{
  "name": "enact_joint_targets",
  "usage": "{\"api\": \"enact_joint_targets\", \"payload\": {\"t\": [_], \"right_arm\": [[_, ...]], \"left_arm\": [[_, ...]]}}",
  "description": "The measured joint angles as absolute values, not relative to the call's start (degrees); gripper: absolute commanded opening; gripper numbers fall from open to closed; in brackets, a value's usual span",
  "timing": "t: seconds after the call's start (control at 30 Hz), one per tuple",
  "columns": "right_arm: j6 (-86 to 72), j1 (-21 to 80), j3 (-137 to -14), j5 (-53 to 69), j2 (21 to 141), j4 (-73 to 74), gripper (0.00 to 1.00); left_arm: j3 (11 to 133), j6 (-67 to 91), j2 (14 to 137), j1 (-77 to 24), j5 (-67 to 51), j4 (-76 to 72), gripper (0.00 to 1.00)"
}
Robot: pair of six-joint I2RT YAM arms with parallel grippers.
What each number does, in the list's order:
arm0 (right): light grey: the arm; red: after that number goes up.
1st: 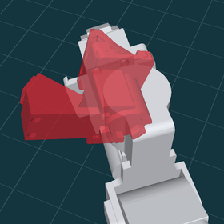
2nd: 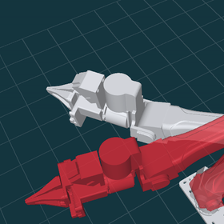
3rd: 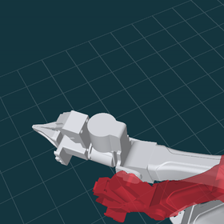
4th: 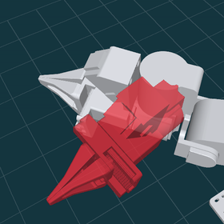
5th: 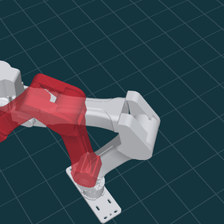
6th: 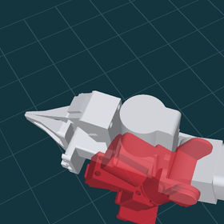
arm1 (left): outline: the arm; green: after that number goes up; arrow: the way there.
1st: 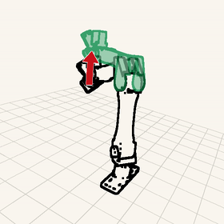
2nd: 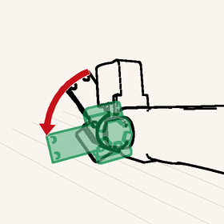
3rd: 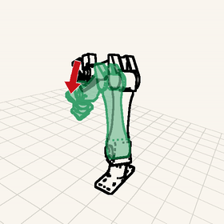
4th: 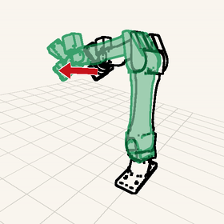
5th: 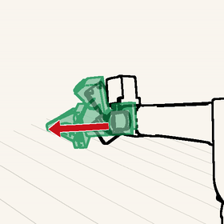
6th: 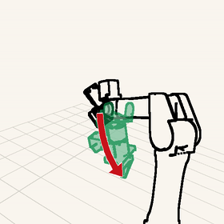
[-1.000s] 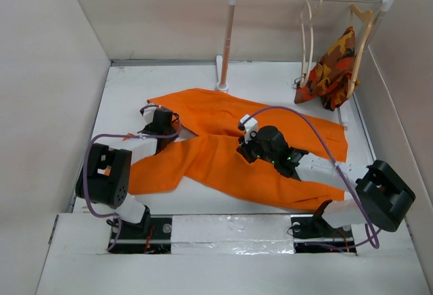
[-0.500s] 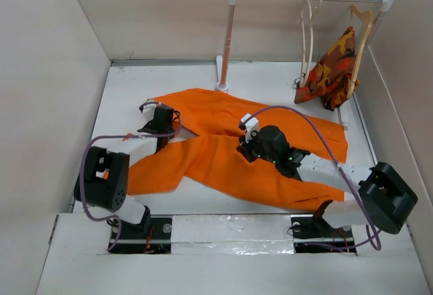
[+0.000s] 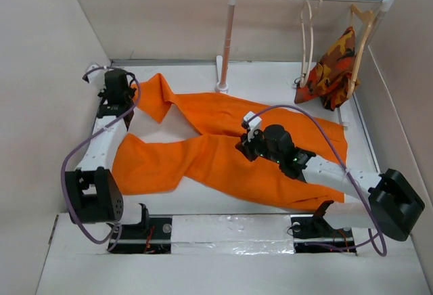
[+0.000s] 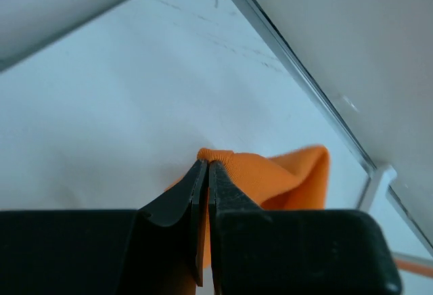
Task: Place the trousers on the hanger
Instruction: Flatten out the trousers at the center of the board.
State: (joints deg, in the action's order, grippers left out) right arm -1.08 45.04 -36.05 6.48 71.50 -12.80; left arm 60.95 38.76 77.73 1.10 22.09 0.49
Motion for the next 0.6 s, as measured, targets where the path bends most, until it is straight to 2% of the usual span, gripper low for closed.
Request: {"api": "enact_joint_targets", "payload": {"t": [0.2, 0.33, 0.6], "right_arm": [[-1.08, 45.04, -36.03, 6.46, 69.84, -13.04, 0.12], [-1.08, 45.04, -35.92, 6.09, 69.69, -12.99, 0.12], [-1.08, 45.15, -35.92, 4.78, 70.98, -12.95, 0.12]], "left_arm": [[74.54, 34.65, 88.47, 8.69, 19.62, 5.89, 0.0], [85.54, 31.18, 97.06, 10.26, 19.14, 9.45, 0.0], [89.86, 23.18, 100.71, 9.89, 19.53, 8.03, 0.0]]}}
